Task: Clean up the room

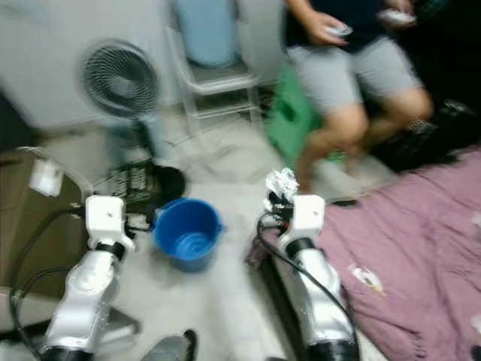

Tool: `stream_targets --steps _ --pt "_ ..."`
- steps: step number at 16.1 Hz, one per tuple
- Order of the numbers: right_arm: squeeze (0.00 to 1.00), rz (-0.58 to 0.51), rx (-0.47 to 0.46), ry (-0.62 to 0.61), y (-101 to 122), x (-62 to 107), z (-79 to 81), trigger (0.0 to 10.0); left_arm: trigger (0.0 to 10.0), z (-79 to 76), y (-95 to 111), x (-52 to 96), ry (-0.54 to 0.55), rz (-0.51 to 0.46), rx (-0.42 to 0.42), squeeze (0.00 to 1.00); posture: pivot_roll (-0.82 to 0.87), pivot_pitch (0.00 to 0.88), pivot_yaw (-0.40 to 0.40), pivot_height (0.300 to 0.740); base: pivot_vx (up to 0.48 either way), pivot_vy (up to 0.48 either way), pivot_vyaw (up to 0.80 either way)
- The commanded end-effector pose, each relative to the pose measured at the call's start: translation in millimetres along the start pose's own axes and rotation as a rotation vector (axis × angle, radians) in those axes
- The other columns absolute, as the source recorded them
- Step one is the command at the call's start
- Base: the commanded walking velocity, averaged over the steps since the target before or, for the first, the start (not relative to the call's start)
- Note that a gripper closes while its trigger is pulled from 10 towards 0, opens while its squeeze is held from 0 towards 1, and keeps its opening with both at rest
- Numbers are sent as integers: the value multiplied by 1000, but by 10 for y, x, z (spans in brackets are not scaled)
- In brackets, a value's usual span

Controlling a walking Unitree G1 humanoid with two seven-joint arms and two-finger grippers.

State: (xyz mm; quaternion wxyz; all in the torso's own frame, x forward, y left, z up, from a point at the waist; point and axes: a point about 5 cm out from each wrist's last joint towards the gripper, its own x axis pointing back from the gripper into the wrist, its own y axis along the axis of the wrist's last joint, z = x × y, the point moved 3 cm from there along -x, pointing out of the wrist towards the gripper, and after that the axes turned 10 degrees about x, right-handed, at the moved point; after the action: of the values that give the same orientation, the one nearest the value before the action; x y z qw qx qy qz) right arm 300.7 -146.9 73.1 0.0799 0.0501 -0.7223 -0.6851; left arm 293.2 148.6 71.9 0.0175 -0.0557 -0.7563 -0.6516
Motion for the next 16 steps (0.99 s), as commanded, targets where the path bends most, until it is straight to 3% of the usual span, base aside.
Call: stream_targets --steps 1,9,16 --pt "0 -6 -3 -2 15 -3 -5 10000 10000 13 -3 11 -9 5 -9 0 -4 50 -4 740 0 0 800" --pt "0 0 -5 5 3 -15 13 10000 10000 4 -3 28 -26 8 6 0 5 49 0 740 0 0 800" --pt "0 -15 -1 -1 53 -82 0 10000 10000 -54 41 7 -67 -7 39 0 -11 57 11 740 78 0 0"
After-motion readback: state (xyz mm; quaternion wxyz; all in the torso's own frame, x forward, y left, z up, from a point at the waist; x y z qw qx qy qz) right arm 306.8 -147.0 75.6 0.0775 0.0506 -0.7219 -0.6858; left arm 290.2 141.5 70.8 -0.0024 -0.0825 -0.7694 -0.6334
